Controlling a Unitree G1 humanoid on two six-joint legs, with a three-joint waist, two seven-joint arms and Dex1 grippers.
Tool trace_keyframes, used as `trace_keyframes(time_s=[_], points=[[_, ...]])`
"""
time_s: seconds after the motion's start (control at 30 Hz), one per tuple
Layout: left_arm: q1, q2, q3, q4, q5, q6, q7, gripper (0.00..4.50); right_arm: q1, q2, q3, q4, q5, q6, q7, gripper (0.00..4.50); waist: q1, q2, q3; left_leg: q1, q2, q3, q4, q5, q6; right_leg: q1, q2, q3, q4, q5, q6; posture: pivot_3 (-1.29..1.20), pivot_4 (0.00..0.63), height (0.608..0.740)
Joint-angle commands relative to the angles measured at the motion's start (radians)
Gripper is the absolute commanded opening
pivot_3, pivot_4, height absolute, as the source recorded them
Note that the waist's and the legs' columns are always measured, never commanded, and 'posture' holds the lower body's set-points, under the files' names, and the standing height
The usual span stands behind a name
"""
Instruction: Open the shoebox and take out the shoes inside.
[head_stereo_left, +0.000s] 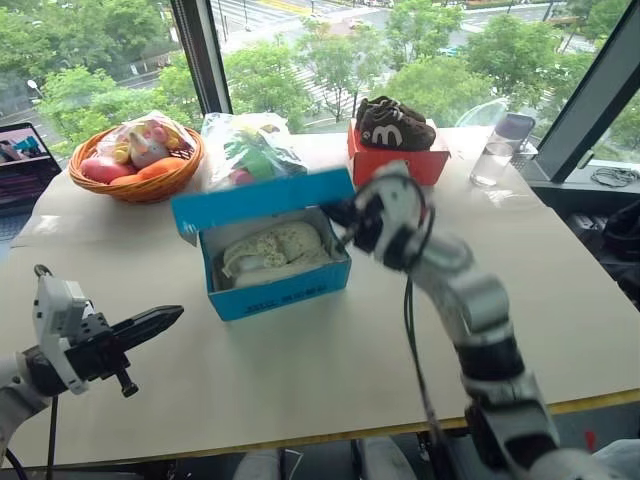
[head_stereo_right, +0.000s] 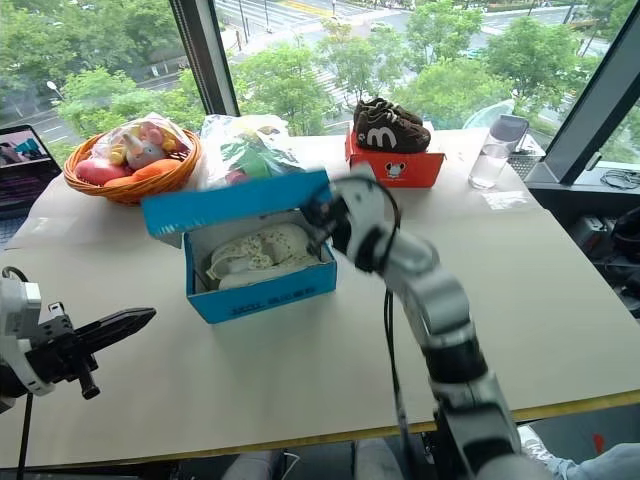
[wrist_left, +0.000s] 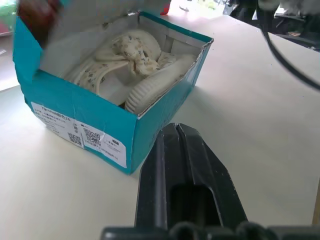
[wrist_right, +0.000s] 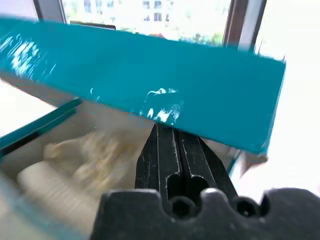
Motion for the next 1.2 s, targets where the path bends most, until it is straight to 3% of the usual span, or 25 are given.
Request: trace_keyframes(time_s=[0.03,0.13,0.33,0.63,0.97,1.13,1.2], points=[[-0.013,0.004,-0.008,-0.026,0.002,-0.014,0.004,0.0,-0.191,0.06,0.014,0.206,-0.054,-0.105,0.006,0.03,-0.005,0.0,0.0,0.0,0.002,0.0,0.0,-0.001,0.0,-0.001,0.002,0.001,0.0,0.0,-0.001,0.0,0.15,0.74],[-0.017,0.005,-0.009,-0.044,-0.002,-0.012,0.014,0.0,-0.211,0.064,0.018,0.216,-0.046,-0.115,0.059,0.03,-0.001,0.0,0.0,-0.002,0.006,0.0,-0.001,-0.002,0.0,-0.003,0.006,0.0,0.0,0.005,-0.01,0.0,0.15,0.74],[-0.039,0.033,0.049,-0.084,-0.056,0.008,0.03,0.0,-0.143,-0.017,0.049,0.142,-0.049,-0.089,0.177,0.03,0.009,0.0,0.0,-0.004,0.006,0.0,0.001,-0.004,-0.001,-0.003,0.005,-0.001,-0.002,0.006,-0.01,0.0,0.15,0.74],[-0.054,0.05,0.05,-0.079,-0.063,0.01,0.029,0.0,-0.163,-0.055,0.08,0.162,-0.08,-0.076,0.241,0.03,-0.005,0.001,0.001,-0.001,0.013,0.001,0.0,-0.004,-0.001,-0.003,0.013,0.0,-0.001,0.003,-0.01,0.0,0.15,0.74],[-0.04,0.124,0.244,0.02,-0.118,0.04,-0.072,0.0,-0.121,-0.309,0.095,-0.094,0.021,0.062,0.563,0.03,0.0,0.001,0.001,-0.002,0.014,0.001,0.0,-0.004,-0.001,-0.004,0.014,0.0,-0.002,0.002,-0.009,0.0,0.15,0.74],[-0.067,0.156,0.217,0.108,-0.074,0.022,-0.114,0.0,-0.129,-0.351,0.11,-0.095,0.013,0.073,0.604,1.43,-0.004,0.001,0.001,-0.001,0.014,0.002,0.001,-0.004,-0.001,-0.003,0.014,0.0,-0.002,0.002,-0.009,0.0,0.15,0.74],[-0.086,0.173,0.18,0.144,-0.045,0.009,-0.14,0.0,-0.122,-0.348,0.127,-0.084,-0.005,0.059,0.61,2.19,-0.005,0.001,0.001,-0.001,0.014,0.002,0.001,-0.004,-0.001,-0.003,0.014,0.0,-0.001,0.002,-0.009,0.0,0.15,0.74]])
